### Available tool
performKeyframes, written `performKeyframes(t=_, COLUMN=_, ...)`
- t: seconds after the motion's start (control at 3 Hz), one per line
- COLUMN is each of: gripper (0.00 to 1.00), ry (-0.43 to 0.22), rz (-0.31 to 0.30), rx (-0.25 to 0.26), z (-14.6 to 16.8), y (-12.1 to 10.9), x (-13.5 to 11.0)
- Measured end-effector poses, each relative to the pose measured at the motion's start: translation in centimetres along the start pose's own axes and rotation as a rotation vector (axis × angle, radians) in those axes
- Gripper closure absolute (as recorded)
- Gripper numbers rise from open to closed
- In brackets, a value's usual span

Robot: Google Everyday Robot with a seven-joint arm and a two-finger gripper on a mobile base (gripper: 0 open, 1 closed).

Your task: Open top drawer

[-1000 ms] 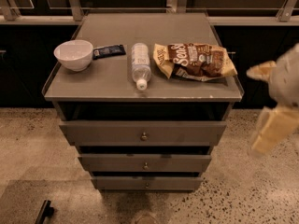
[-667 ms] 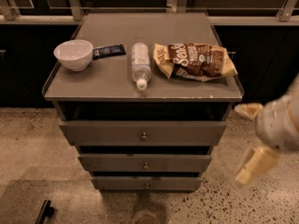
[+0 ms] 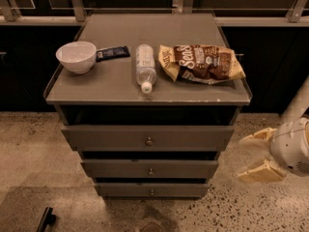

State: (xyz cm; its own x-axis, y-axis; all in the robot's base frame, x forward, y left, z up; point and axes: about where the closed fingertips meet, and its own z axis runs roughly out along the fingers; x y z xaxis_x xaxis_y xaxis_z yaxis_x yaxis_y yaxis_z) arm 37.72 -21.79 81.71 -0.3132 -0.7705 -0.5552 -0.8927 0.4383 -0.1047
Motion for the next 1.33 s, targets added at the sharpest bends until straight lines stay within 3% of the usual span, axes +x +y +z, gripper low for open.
performKeyframes(t=0.33, gripper=0.66, ry=0.000, rz=0.000, rx=0.000, z=0.0, y=0.0, x=0.0)
performKeyframes(t=0.67, gripper=0.89, ry=-0.008, rz=0.011, rx=0.032, z=0.5, y=-0.3, x=0.0)
performKeyframes(t=1.0, gripper=1.00, ry=-0.080, rz=0.006, rx=0.078, z=3.1, y=0.1, x=0.1)
performKeyframes(t=1.33, gripper=1.00, ry=-0.184, rz=-0.028, rx=0.178, z=5.6, y=-2.2, x=-1.0)
